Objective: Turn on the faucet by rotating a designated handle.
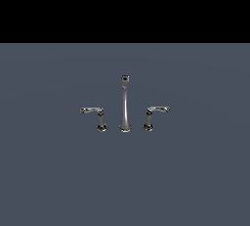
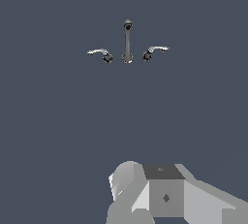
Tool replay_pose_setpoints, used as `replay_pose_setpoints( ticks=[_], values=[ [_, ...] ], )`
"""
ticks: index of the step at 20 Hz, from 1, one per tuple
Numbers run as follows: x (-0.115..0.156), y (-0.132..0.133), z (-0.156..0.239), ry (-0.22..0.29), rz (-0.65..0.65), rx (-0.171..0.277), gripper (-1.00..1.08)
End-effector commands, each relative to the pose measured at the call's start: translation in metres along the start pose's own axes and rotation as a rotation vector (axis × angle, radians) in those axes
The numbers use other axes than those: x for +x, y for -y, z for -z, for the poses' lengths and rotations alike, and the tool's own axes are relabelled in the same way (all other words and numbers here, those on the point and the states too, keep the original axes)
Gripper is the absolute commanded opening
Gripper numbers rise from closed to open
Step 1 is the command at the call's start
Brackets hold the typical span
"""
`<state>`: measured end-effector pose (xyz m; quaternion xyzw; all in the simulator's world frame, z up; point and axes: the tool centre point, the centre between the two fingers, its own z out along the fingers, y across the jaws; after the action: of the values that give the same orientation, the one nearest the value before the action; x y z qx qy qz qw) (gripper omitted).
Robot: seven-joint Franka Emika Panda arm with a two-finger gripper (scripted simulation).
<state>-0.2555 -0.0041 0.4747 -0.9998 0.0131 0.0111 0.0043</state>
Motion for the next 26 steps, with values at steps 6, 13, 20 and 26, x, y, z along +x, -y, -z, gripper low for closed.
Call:
replay_pose_setpoints(
  ticks=[6, 13, 20, 26],
  values=[
    [0.003, 0.001, -0.004, 0.0, -0.017, 0.0, -1.0],
    [0.018, 0.006, -0.024, -0.001, -0.096, 0.001, -1.0],
    [0.047, 0.013, -0.061, -0.003, -0.242, 0.003, -1.0],
    [0.081, 0.015, -0.102, -0.006, -0.404, 0.005, -1.0]
  ],
)
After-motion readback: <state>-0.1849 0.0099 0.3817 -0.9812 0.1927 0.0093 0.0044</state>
